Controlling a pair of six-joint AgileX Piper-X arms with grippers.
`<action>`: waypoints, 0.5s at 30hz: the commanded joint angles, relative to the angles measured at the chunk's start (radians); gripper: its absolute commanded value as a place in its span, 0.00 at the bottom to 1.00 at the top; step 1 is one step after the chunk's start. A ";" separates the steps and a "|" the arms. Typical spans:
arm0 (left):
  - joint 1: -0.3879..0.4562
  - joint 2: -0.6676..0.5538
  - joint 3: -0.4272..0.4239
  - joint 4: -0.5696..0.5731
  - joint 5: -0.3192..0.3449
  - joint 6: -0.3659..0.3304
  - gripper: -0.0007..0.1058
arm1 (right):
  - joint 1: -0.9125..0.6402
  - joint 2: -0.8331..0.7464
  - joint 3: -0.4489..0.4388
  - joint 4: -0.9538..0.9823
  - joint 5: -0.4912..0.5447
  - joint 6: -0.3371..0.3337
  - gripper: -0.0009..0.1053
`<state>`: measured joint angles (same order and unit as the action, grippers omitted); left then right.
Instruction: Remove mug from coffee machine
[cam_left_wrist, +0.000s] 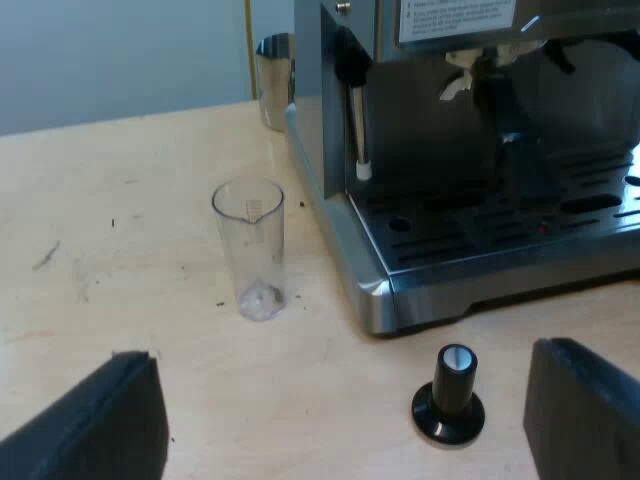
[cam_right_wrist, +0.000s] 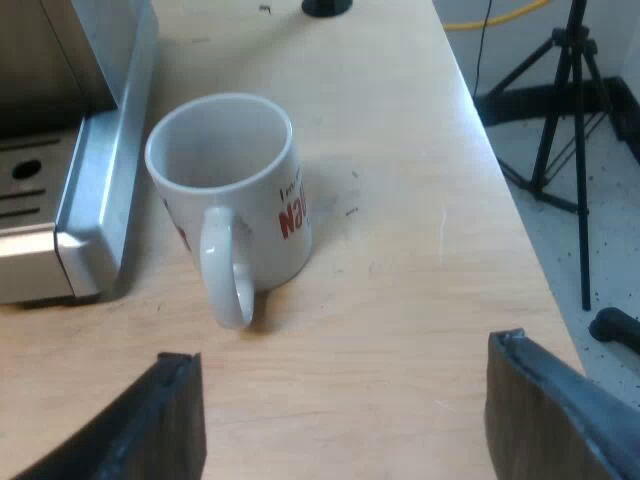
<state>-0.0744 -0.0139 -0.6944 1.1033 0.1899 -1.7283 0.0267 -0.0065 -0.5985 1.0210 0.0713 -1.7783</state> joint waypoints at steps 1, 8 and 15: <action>0.002 -0.038 0.062 -0.075 -0.008 0.000 0.75 | 0.000 -0.046 0.001 -0.014 -0.004 -0.015 0.59; 0.002 -0.038 0.176 -0.114 -0.008 0.000 0.75 | 0.000 -0.046 0.044 0.016 -0.004 -0.015 0.59; 0.002 -0.038 0.208 -0.139 -0.005 0.005 0.75 | 0.000 -0.044 0.070 0.012 -0.004 -0.013 0.59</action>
<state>-0.0744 -0.0123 -0.4826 0.9956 0.1899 -1.7283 0.0267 -0.0065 -0.5209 1.0366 0.0713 -1.7804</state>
